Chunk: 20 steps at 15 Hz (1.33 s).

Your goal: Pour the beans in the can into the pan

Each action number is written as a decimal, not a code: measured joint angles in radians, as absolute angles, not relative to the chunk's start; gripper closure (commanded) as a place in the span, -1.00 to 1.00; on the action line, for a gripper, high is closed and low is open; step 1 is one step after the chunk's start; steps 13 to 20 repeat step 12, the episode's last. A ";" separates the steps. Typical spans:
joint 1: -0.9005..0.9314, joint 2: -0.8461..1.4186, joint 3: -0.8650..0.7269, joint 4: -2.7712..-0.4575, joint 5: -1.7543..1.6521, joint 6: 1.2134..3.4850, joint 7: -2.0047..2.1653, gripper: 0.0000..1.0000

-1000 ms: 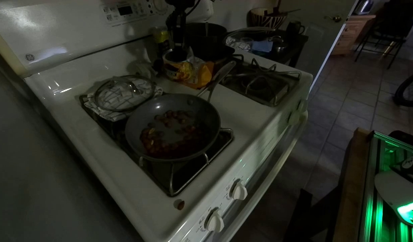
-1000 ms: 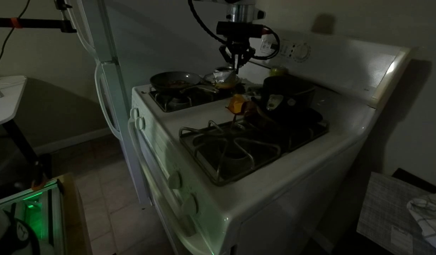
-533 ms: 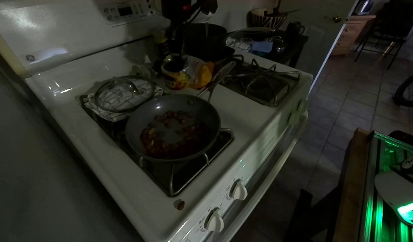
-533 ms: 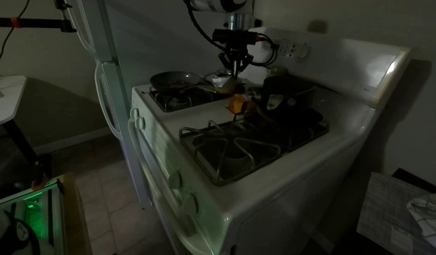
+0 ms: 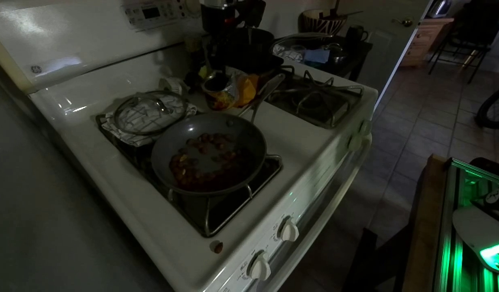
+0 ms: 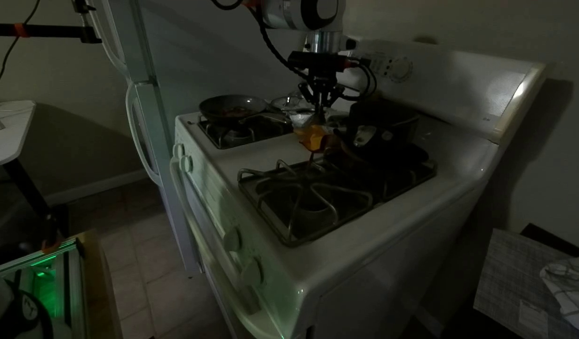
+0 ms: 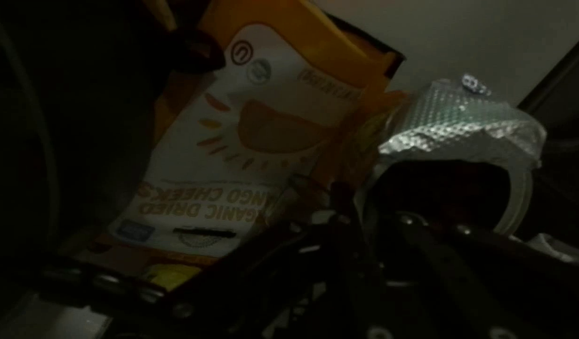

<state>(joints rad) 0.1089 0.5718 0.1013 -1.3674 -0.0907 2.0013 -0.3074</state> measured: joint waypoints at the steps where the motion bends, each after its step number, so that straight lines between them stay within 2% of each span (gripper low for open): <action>1: 0.110 0.578 0.101 -1.364 -0.091 2.001 -0.306 0.13; 8: 0.129 0.581 0.095 -1.317 -0.143 1.993 -0.297 -0.94; 10: 0.126 0.531 0.087 -1.313 -0.194 1.995 -0.325 -1.00; 11: 0.123 0.492 0.084 -1.319 -0.218 2.007 -0.349 -0.87; 12: 0.119 0.448 0.083 -1.329 -0.237 2.026 -0.376 -0.99; 20: 0.119 0.448 0.083 -1.329 -0.237 2.026 -0.376 -0.99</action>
